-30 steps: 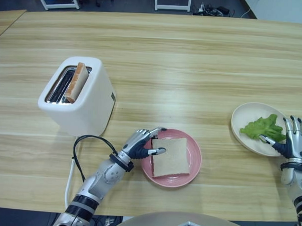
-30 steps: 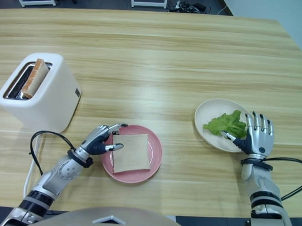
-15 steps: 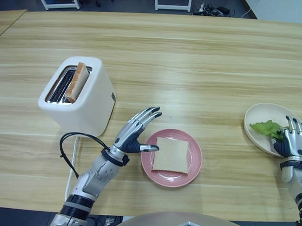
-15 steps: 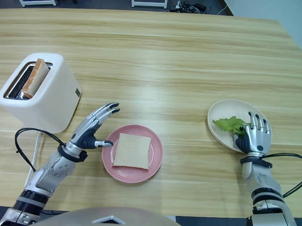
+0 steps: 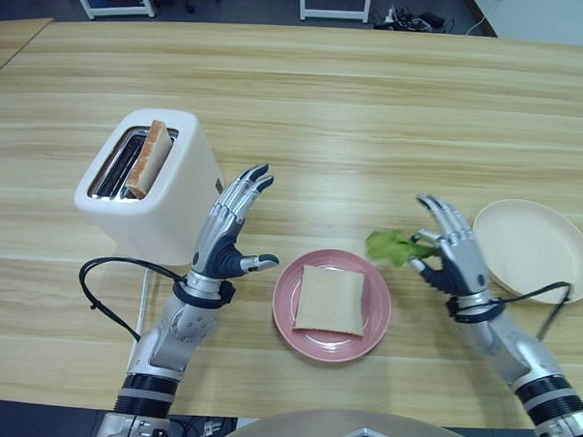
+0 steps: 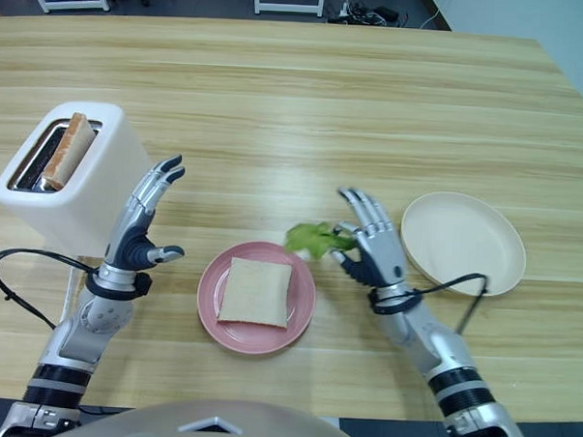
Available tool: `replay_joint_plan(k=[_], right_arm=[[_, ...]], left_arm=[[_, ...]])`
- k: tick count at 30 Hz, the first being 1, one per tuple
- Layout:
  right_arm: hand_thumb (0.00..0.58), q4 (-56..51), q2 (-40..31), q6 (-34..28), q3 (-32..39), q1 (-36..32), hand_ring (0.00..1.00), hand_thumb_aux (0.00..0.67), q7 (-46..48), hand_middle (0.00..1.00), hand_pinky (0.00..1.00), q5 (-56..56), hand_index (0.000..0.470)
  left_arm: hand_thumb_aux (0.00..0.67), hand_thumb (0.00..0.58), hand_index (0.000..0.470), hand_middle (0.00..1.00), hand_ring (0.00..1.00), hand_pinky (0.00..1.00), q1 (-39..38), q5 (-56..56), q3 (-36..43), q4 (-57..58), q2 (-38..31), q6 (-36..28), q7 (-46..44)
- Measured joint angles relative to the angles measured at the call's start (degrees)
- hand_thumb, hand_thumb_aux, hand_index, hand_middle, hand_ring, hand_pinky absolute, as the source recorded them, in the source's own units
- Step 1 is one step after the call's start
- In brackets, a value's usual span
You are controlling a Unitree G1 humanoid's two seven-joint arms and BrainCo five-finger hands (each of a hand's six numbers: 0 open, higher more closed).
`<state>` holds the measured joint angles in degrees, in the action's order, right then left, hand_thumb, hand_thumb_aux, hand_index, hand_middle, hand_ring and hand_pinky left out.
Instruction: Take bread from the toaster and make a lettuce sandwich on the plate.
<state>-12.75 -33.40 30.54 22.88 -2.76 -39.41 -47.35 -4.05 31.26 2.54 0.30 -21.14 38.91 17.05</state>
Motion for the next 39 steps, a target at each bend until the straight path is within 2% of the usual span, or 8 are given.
replay_joint_plan(k=[6, 13, 14, 15, 22, 35, 37, 39], right_arm=[[0.580, -2.26, 6.61, 2.98, 8.18, -3.84, 0.00, 0.670, 1.23, 0.00, 0.00, -7.74, 0.470], [0.579, -2.76, 2.62, 6.42, 10.23, -2.84, 0.00, 0.649, 5.37, 0.00, 0.00, -9.37, 0.455], [0.108, -2.53, 1.70, 6.47, 10.22, -2.39, 0.00, 0.066, 6.16, 0.00, 0.00, -9.41, 0.046], [0.000, -2.29, 1.42, 6.24, 10.08, -2.21, 0.02, 0.000, 6.63, 0.02, 0.02, -9.46, 0.000], [0.000, -0.14, 1.27, 4.13, 8.44, -1.84, 0.02, 0.000, 7.70, 0.02, 0.02, -10.00, 0.000], [0.000, 0.08, 0.87, 2.48, 6.34, -1.60, 0.02, 0.000, 7.09, 0.02, 0.02, -10.02, 0.000], [0.000, 0.08, 0.87, 2.48, 6.32, -1.60, 0.01, 0.000, 6.96, 0.01, 0.01, -10.01, 0.000], [0.000, 0.09, 0.88, 2.49, 6.27, -1.60, 0.02, 0.000, 6.92, 0.02, 0.02, -10.01, 0.000]], left_arm=[[0.000, 0.000, 0.000, 0.00, 0.00, 0.00, 0.39, 0.02, -0.58, 1.40, 0.49, -0.09, 0.53], [0.000, 0.000, 0.000, 0.00, 0.00, 0.00, 0.55, 1.26, -4.64, 0.98, -0.12, -3.20, 2.36], [0.000, 0.000, 0.000, 0.00, 0.00, 0.00, 0.55, 1.48, -6.37, -0.02, -0.09, -5.30, 2.77], [0.000, 0.000, 0.000, 0.00, 0.00, 0.00, 0.49, 1.47, -7.95, -1.22, 0.03, -7.21, 3.34], [0.000, 0.000, 0.000, 0.00, 0.00, 0.00, -0.10, 4.63, -21.20, -5.93, -2.97, -20.77, 7.42], [0.000, 0.000, 0.000, 0.00, 0.00, 0.00, 0.88, 5.88, -18.58, 4.42, -14.40, -28.53, -3.61], [0.328, 0.429, 0.230, 0.00, 0.00, 0.00, 0.88, 6.13, -17.85, 4.44, -15.89, -29.88, -5.19], [0.397, 0.484, 0.278, 0.00, 0.00, 0.00, 0.88, 6.34, -17.80, 4.06, -16.77, -30.29, -5.71]])
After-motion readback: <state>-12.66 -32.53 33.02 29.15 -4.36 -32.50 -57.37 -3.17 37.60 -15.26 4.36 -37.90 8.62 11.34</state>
